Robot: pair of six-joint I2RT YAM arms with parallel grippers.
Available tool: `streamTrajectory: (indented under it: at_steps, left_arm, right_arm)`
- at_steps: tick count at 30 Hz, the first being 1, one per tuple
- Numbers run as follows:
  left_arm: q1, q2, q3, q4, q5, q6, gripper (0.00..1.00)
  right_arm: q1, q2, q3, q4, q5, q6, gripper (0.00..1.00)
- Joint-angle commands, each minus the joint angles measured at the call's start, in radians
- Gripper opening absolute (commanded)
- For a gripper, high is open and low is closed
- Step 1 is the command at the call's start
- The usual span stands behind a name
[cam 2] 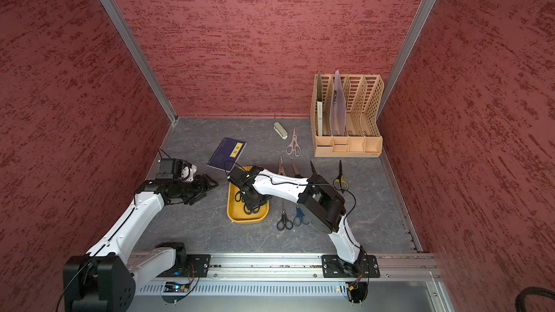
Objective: Take the scissors out of the storage box
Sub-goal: Pick up the scissors from the storage box, then place the scissors at the center of the board.
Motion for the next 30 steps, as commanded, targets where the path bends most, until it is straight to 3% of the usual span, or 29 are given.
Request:
streamTrajectory:
  at_steps: [1,11,18,30]
  left_arm:
    - [0.007,-0.029,-0.011,-0.001,0.015,-0.015,0.76]
    - [-0.030,-0.088,-0.036,-0.022,0.017,-0.024,0.76]
    - [-0.090,-0.096,-0.044,-0.019,-0.019,-0.028,0.76]
    - [-0.129,-0.076,-0.041,-0.007,-0.033,-0.028,0.76]
  right_arm:
    - [-0.005,-0.071,0.024,-0.010,0.059,-0.019,0.00]
    - [-0.041,-0.201,-0.022,-0.059,0.101,-0.096,0.00]
    - [-0.108,-0.328,-0.131,-0.226,0.176,-0.137,0.00]
    - [-0.182,-0.530,-0.396,-0.402,0.201,-0.008,0.00]
